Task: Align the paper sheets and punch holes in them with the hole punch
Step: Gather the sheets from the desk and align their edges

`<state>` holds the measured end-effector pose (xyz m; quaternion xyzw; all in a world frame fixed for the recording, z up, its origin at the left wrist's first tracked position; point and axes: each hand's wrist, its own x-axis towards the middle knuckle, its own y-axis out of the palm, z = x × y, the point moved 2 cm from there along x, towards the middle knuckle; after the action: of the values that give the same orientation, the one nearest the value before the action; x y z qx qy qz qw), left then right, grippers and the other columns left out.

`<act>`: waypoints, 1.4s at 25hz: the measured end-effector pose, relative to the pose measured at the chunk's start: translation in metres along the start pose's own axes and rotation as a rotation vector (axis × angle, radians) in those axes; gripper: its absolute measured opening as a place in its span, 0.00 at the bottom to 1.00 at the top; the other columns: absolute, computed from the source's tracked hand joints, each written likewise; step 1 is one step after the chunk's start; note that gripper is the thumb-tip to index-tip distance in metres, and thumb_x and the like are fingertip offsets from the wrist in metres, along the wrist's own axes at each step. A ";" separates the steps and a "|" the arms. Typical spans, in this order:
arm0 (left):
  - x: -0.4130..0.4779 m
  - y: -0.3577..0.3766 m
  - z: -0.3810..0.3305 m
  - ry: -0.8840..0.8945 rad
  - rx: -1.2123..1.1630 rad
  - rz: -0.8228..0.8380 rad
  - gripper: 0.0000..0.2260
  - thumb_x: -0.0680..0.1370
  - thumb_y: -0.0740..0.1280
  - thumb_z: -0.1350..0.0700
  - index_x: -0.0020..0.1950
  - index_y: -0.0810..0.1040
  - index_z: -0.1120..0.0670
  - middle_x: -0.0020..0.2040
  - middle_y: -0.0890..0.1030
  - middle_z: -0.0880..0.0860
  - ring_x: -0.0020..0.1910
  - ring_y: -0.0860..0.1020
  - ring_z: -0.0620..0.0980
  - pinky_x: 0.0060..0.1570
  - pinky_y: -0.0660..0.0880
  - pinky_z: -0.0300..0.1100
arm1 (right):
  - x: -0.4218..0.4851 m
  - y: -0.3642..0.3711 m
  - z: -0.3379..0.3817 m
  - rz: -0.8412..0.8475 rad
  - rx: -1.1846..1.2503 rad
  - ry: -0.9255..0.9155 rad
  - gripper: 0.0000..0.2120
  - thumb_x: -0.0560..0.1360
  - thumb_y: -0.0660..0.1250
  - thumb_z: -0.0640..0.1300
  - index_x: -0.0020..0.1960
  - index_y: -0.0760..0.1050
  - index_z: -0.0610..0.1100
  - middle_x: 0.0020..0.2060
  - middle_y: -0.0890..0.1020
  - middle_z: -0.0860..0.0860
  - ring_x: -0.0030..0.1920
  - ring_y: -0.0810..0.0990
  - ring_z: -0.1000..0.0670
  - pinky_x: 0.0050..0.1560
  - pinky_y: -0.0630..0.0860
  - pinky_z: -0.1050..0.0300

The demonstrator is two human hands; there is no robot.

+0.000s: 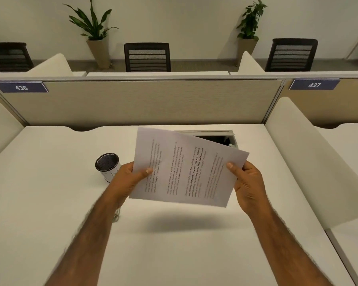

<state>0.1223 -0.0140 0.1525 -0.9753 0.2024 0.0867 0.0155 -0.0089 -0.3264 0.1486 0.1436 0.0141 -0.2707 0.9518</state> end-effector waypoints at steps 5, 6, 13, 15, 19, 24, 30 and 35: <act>-0.004 0.009 0.024 0.039 -0.010 -0.077 0.09 0.74 0.77 0.53 0.54 0.87 0.45 0.52 0.89 0.47 0.51 0.87 0.47 0.44 0.83 0.36 | -0.001 0.001 -0.005 0.010 -0.065 -0.022 0.10 0.78 0.70 0.39 0.58 0.83 0.48 0.52 0.87 0.47 0.50 0.85 0.47 0.54 0.82 0.48; -0.004 0.009 0.024 0.053 -0.020 -0.073 0.11 0.72 0.77 0.52 0.55 0.87 0.45 0.53 0.89 0.47 0.51 0.87 0.46 0.45 0.83 0.36 | -0.002 0.002 -0.005 0.002 -0.078 -0.045 0.10 0.78 0.70 0.41 0.55 0.84 0.51 0.51 0.88 0.49 0.49 0.85 0.48 0.52 0.83 0.51; -0.001 0.009 0.068 -0.007 -0.006 -0.072 0.13 0.68 0.80 0.49 0.53 0.87 0.44 0.53 0.89 0.47 0.54 0.86 0.46 0.52 0.81 0.40 | -0.009 -0.002 -0.036 0.022 -0.131 -0.020 0.10 0.76 0.73 0.39 0.52 0.84 0.52 0.49 0.88 0.49 0.50 0.86 0.47 0.44 0.82 0.60; -0.007 0.015 0.098 -0.107 0.059 -0.089 0.10 0.74 0.78 0.54 0.53 0.85 0.45 0.51 0.89 0.47 0.58 0.85 0.52 0.58 0.80 0.48 | -0.014 -0.006 -0.055 0.010 -0.161 0.051 0.11 0.76 0.72 0.36 0.53 0.83 0.50 0.48 0.88 0.50 0.51 0.86 0.46 0.45 0.82 0.61; -0.007 0.018 0.102 -0.089 0.114 -0.122 0.07 0.75 0.75 0.50 0.51 0.84 0.39 0.47 0.88 0.38 0.53 0.85 0.44 0.52 0.81 0.42 | -0.015 -0.006 -0.064 -0.107 -0.262 0.070 0.09 0.76 0.73 0.39 0.51 0.82 0.53 0.45 0.88 0.54 0.51 0.85 0.48 0.44 0.80 0.63; -0.002 0.010 0.083 -0.024 0.091 -0.113 0.12 0.67 0.77 0.39 0.50 0.85 0.35 0.51 0.88 0.41 0.50 0.86 0.41 0.40 0.82 0.34 | -0.013 -0.005 -0.046 -0.058 -0.326 -0.017 0.08 0.77 0.73 0.42 0.50 0.83 0.55 0.43 0.87 0.56 0.44 0.86 0.55 0.38 0.80 0.65; -0.003 0.019 0.091 -0.074 0.062 -0.148 0.07 0.80 0.72 0.55 0.54 0.84 0.43 0.49 0.89 0.43 0.53 0.86 0.48 0.46 0.79 0.36 | -0.015 -0.004 -0.043 -0.072 -0.373 -0.023 0.08 0.79 0.69 0.41 0.48 0.84 0.53 0.40 0.87 0.56 0.41 0.84 0.55 0.36 0.78 0.67; -0.002 0.013 0.076 0.001 0.071 -0.164 0.08 0.79 0.73 0.56 0.51 0.85 0.41 0.49 0.89 0.42 0.48 0.86 0.39 0.41 0.79 0.29 | -0.012 -0.004 -0.036 -0.059 -0.329 -0.052 0.07 0.78 0.71 0.42 0.49 0.83 0.54 0.43 0.87 0.55 0.45 0.85 0.54 0.38 0.80 0.65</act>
<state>0.1029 -0.0202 0.0776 -0.9875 0.1250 0.0776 0.0570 -0.0196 -0.3136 0.1140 -0.0217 0.0378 -0.2963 0.9541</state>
